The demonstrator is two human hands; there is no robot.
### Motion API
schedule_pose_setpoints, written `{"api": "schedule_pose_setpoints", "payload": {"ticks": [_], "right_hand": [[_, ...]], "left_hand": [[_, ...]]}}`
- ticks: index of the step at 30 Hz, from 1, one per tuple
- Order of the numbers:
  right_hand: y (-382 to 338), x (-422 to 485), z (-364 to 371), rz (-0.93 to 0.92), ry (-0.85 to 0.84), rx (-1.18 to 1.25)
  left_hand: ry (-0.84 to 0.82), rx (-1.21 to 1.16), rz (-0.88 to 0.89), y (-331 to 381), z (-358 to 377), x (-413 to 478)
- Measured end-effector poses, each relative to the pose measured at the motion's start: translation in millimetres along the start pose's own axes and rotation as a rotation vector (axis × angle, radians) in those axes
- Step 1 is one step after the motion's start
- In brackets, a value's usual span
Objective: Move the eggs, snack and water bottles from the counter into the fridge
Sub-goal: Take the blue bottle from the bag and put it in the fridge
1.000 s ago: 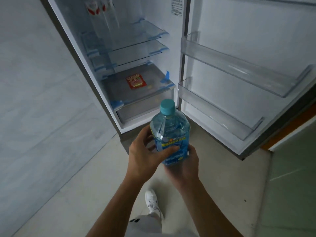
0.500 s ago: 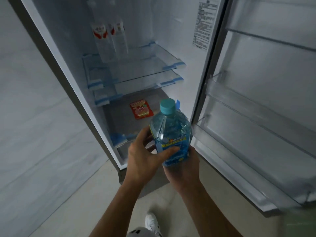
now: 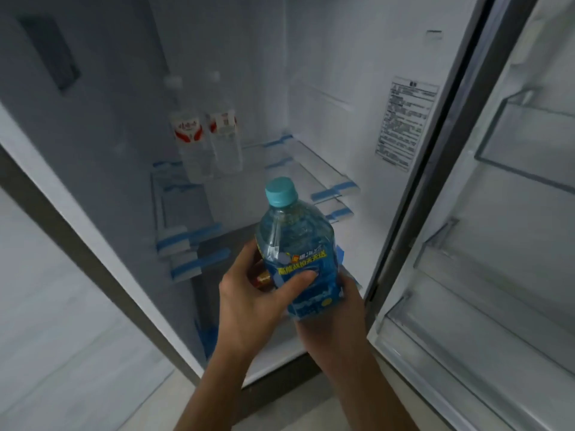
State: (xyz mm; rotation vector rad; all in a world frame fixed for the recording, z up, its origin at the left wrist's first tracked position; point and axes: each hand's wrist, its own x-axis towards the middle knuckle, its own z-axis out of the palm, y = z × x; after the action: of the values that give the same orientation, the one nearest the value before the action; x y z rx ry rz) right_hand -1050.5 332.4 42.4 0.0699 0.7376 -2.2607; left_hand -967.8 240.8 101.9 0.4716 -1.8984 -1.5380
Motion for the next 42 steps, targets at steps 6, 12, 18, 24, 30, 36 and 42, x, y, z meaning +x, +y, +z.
{"api": "schedule_pose_setpoints", "payload": {"ticks": [6,12,18,24,30,36,42], "right_hand": [[-24.7,37.7,33.1,0.011,-0.102,0.047],[-48.8,75.1,78.5,-0.005,-0.173,0.058],[-77.9,115.4,121.5,-0.034,-0.205,-0.027],[-96.5,159.8,131.5,-0.076,0.079,-0.371],[-112.1,186.6,98.8,-0.439,0.136,-1.220],[-109.3,192.6,44.9,-0.630,-0.071,-2.084],[-108.5,200.9,33.8,-0.554,-0.139,-2.296]], "left_hand": [[0.023,-0.007,0.081,21.3,4.7,43.7],[0.035,0.008,0.162,47.5,5.1,98.5],[0.087,-0.009,0.192,58.7,5.5,153.9],[0.189,-0.031,0.171,41.9,14.0,197.6],[0.175,0.041,0.156,20.9,21.3,237.1],[0.201,0.041,0.070,-4.0,29.4,277.5],[0.162,0.080,0.007,-20.6,36.9,302.0]]}}
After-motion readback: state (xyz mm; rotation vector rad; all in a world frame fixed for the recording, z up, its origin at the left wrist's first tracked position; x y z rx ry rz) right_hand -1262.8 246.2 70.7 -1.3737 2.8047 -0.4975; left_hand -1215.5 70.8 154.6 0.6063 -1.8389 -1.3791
